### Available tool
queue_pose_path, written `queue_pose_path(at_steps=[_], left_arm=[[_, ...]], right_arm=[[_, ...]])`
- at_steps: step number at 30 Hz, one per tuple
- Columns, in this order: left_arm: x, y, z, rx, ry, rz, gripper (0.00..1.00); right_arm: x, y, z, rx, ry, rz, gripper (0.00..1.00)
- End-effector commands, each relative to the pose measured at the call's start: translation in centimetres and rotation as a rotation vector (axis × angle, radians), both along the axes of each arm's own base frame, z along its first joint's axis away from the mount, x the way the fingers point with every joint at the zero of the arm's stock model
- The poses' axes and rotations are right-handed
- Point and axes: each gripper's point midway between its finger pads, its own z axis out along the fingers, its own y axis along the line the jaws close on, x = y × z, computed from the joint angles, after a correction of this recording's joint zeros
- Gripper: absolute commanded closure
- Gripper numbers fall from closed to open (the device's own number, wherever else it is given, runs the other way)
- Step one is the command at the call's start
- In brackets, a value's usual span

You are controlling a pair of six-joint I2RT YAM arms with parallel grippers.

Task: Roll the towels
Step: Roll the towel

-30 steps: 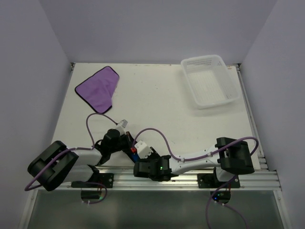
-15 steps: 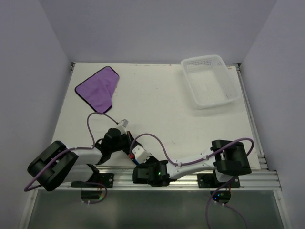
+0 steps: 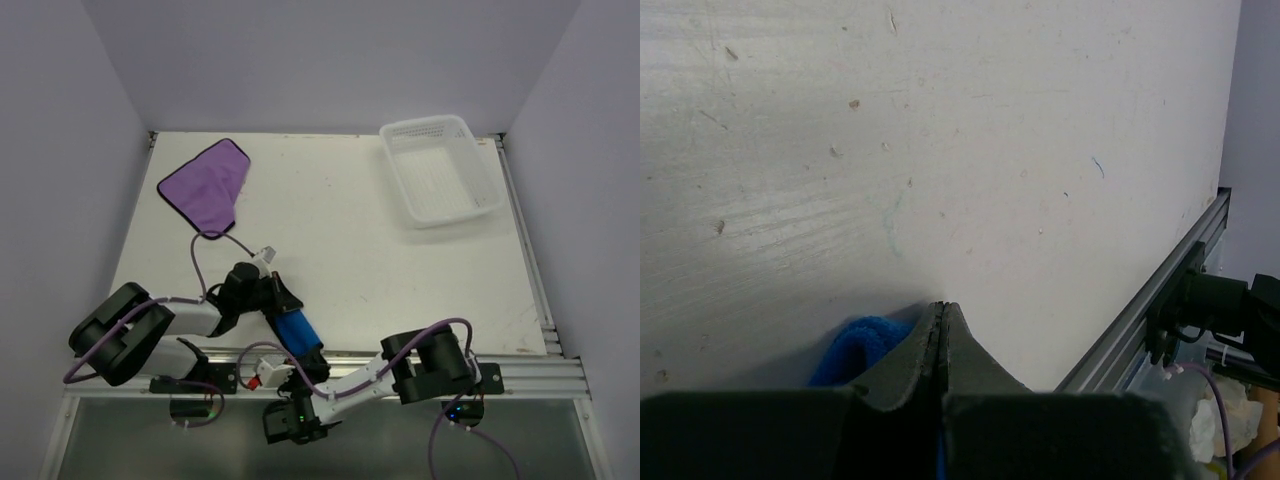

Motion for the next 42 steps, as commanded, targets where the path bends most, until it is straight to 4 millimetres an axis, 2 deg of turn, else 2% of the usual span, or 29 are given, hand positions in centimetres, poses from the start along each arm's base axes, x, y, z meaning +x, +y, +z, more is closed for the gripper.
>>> queue_pose_path(at_steps=[1, 7, 15, 18, 22, 27, 33, 36, 40, 41, 42], left_arm=[[0.6, 0.7, -1.2, 0.057, 0.005, 0.032, 1.00], [0.6, 0.7, -1.1, 0.053, 0.004, 0.036, 1.00], [0.0, 1.0, -1.6, 0.048, 0.015, 0.039, 1.00], [-0.5, 1.3, -2.1, 0.049, 0.032, 0.043, 1.00], [-0.9, 1.7, -2.9, 0.057, 0.044, 0.053, 1.00], [-1.2, 2.0, -3.5, 0.069, 0.058, 0.054, 1.00], [-1.1, 1.8, -3.3, 0.063, 0.056, 0.053, 1.00], [-1.1, 2.1, -3.5, 0.077, 0.054, 0.061, 1.00], [-1.0, 2.5, -3.6, 0.089, 0.037, 0.074, 1.00], [-0.9, 2.6, -3.6, 0.097, 0.029, 0.078, 1.00], [-0.8, 2.6, -3.5, 0.096, 0.026, 0.079, 1.00]], right_arm=[[-0.7, -0.3, 1.1, -0.112, -0.109, 0.047, 1.00], [-2.2, 0.8, 0.0, -0.271, -0.175, 0.117, 1.00], [-3.1, 1.7, -0.8, -0.319, -0.148, 0.153, 0.99], [-3.4, 1.6, -1.3, -0.306, -0.114, 0.154, 0.93], [-4.0, 2.1, -1.8, -0.266, -0.055, 0.166, 0.79], [-4.8, 2.2, -2.0, -0.173, 0.042, 0.154, 0.74], [-5.0, 1.6, -2.7, -0.095, 0.124, 0.130, 0.71], [-5.1, 1.5, -2.2, -0.033, 0.168, 0.121, 0.67], [-5.3, 1.3, -0.5, 0.081, 0.228, 0.122, 0.65], [-5.5, 1.5, 1.2, 0.153, 0.263, 0.127, 0.65], [-5.6, 1.5, 1.5, 0.188, 0.304, 0.128, 0.64]])
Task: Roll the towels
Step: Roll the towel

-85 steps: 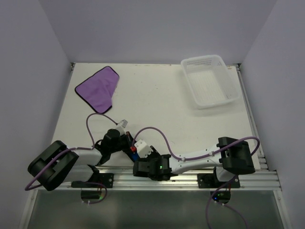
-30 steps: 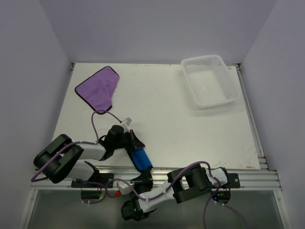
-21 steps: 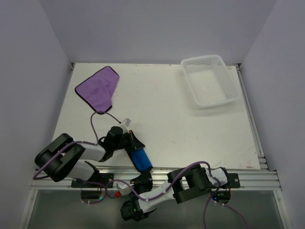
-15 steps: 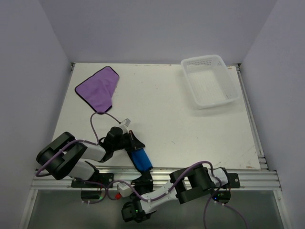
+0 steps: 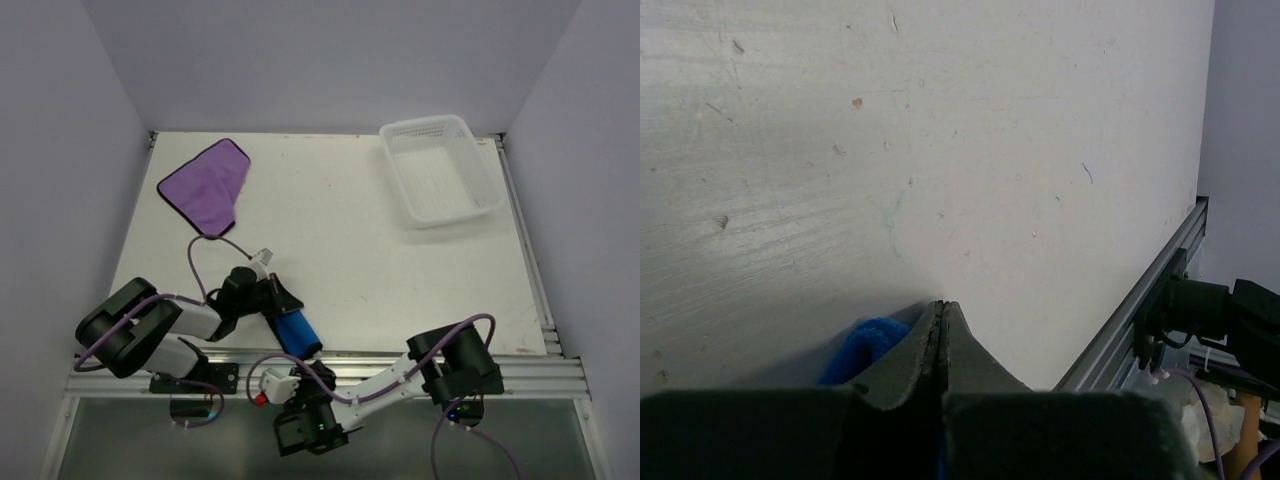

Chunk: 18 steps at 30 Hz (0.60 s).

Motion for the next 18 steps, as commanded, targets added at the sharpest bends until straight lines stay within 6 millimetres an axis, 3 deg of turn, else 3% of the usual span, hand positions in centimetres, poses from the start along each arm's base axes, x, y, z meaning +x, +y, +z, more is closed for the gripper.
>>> queue_pose_path(at_steps=[1, 2, 4, 5, 6, 8, 9, 10, 11, 13, 18], left_arm=[[-0.7, 2.8, -3.3, 0.145, 0.035, 0.060, 1.00], [-0.6, 2.8, -3.2, 0.145, 0.030, 0.062, 1.00], [-0.6, 2.8, -3.1, 0.143, 0.025, 0.064, 1.00], [-0.6, 2.9, -3.1, 0.142, 0.025, 0.066, 1.00], [-0.6, 2.9, -3.1, 0.141, 0.025, 0.066, 1.00], [-0.6, 2.8, -3.0, 0.139, 0.023, 0.065, 1.00], [-0.5, 2.8, -3.0, 0.140, 0.022, 0.064, 1.00], [-0.5, 2.7, -2.9, 0.138, 0.019, 0.064, 1.00], [-0.4, 2.8, -2.9, 0.138, 0.016, 0.064, 1.00], [-0.4, 2.8, -2.9, 0.140, 0.017, 0.063, 1.00], [-0.3, 2.8, -2.9, 0.143, 0.013, 0.069, 1.00]], right_arm=[[-1.7, 1.4, 2.2, 0.249, 0.203, -0.021, 0.64], [-1.7, 1.5, 4.4, 0.334, 0.246, -0.023, 0.64], [-1.1, 0.8, 5.1, 0.419, 0.304, -0.049, 0.64], [-0.4, 0.6, 7.0, 0.500, 0.339, -0.065, 0.63], [-0.1, -0.4, 6.6, 0.524, 0.378, -0.082, 0.62], [0.5, -0.4, 7.5, 0.634, 0.449, -0.099, 0.61], [1.9, -0.7, 9.4, 0.740, 0.487, -0.128, 0.59], [1.9, -1.2, 8.4, 0.763, 0.542, -0.130, 0.58], [3.6, -1.7, 8.7, 0.808, 0.551, -0.175, 0.56], [4.6, -2.4, 8.9, 0.837, 0.577, -0.202, 0.54], [6.8, -2.1, 7.0, 0.806, 0.662, -0.314, 0.46]])
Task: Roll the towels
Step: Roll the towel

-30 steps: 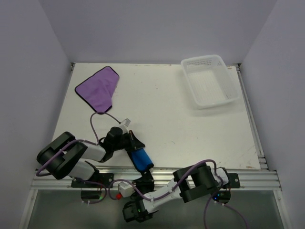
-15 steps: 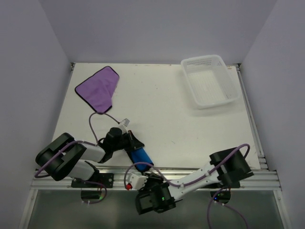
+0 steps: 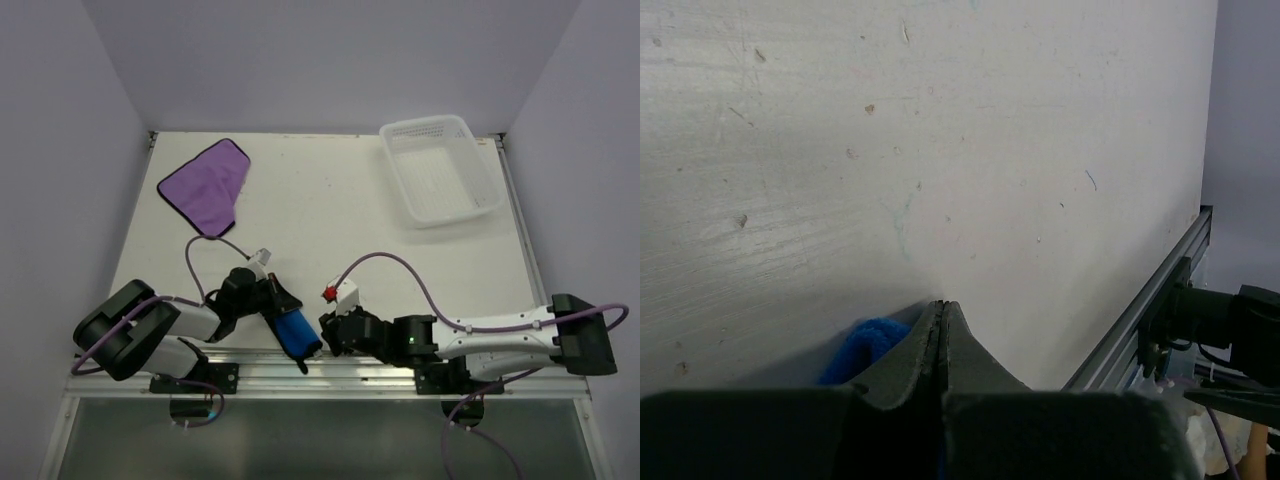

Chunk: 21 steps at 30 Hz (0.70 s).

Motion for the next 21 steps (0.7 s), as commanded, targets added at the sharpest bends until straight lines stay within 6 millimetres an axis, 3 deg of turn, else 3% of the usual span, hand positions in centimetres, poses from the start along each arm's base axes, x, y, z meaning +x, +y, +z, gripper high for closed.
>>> queue_pose_path(at_steps=[1, 5, 6, 8, 14, 21], left_arm=[[-0.5, 2.4, -2.9, 0.133, 0.029, 0.046, 1.00], [-0.6, 2.4, -2.9, 0.133, 0.029, 0.043, 1.00], [-0.6, 2.4, -2.9, 0.133, 0.030, 0.042, 1.00], [-0.6, 2.4, -2.9, 0.134, 0.029, 0.039, 1.00], [-0.5, 2.2, -2.7, 0.129, 0.025, 0.035, 1.00], [-0.6, 2.3, -2.6, 0.131, 0.024, 0.033, 1.00]], right_arm=[[-0.1, 2.3, -0.5, 0.103, 0.150, 0.005, 0.46], [2.4, 2.6, -1.6, 0.262, 0.313, -0.094, 0.44], [2.1, 2.5, -2.2, 0.276, 0.362, -0.081, 0.43], [3.1, 3.1, -1.8, 0.361, 0.412, -0.106, 0.41], [3.2, 4.9, -2.4, 0.451, 0.545, -0.086, 0.37], [2.7, 6.5, -4.8, 0.464, 0.660, -0.081, 0.37]])
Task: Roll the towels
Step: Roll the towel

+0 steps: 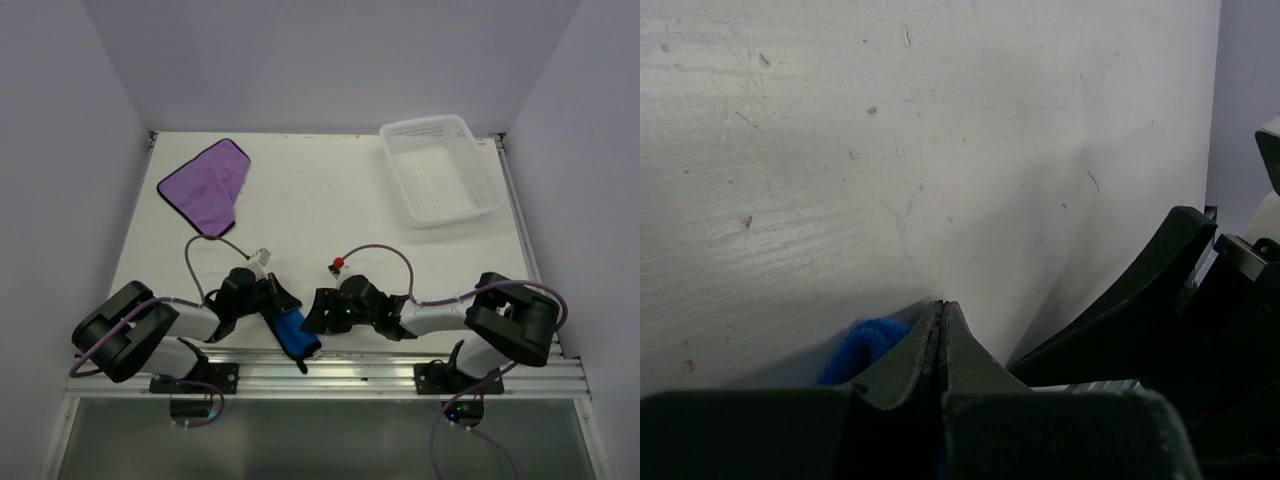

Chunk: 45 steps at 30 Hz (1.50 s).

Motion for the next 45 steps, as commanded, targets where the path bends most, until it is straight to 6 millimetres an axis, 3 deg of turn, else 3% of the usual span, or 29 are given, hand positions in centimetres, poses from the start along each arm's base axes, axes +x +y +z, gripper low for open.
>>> queue_pose_path(at_steps=[1, 12, 20, 28, 33, 37, 45], left_arm=[[-0.6, 2.2, -2.6, 0.125, 0.027, 0.034, 1.00], [-0.7, 2.4, -2.8, 0.128, 0.031, 0.037, 1.00], [-0.9, 2.5, -2.8, 0.128, 0.033, 0.038, 1.00], [-0.9, 2.4, -2.8, 0.126, 0.031, 0.035, 1.00], [-0.9, 2.3, -2.7, 0.121, 0.033, 0.032, 1.00], [-0.8, 2.2, -2.4, 0.114, 0.027, 0.032, 1.00], [0.1, 1.8, -1.1, 0.127, -0.006, 0.022, 0.98]], right_arm=[[-0.2, 2.4, 1.8, 0.140, 0.048, 0.029, 0.37], [-0.7, 2.8, 0.9, 0.146, 0.071, 0.052, 0.38], [-1.2, 2.8, -1.0, 0.041, 0.054, 0.090, 0.45], [-2.0, 3.1, -2.2, -0.070, 0.023, 0.133, 0.46], [-1.7, 2.4, -2.4, -0.263, -0.101, 0.151, 0.58], [-1.6, 2.0, -2.2, -0.339, -0.164, 0.156, 0.72], [-1.1, 0.7, -1.3, -0.479, -0.273, 0.155, 0.86]])
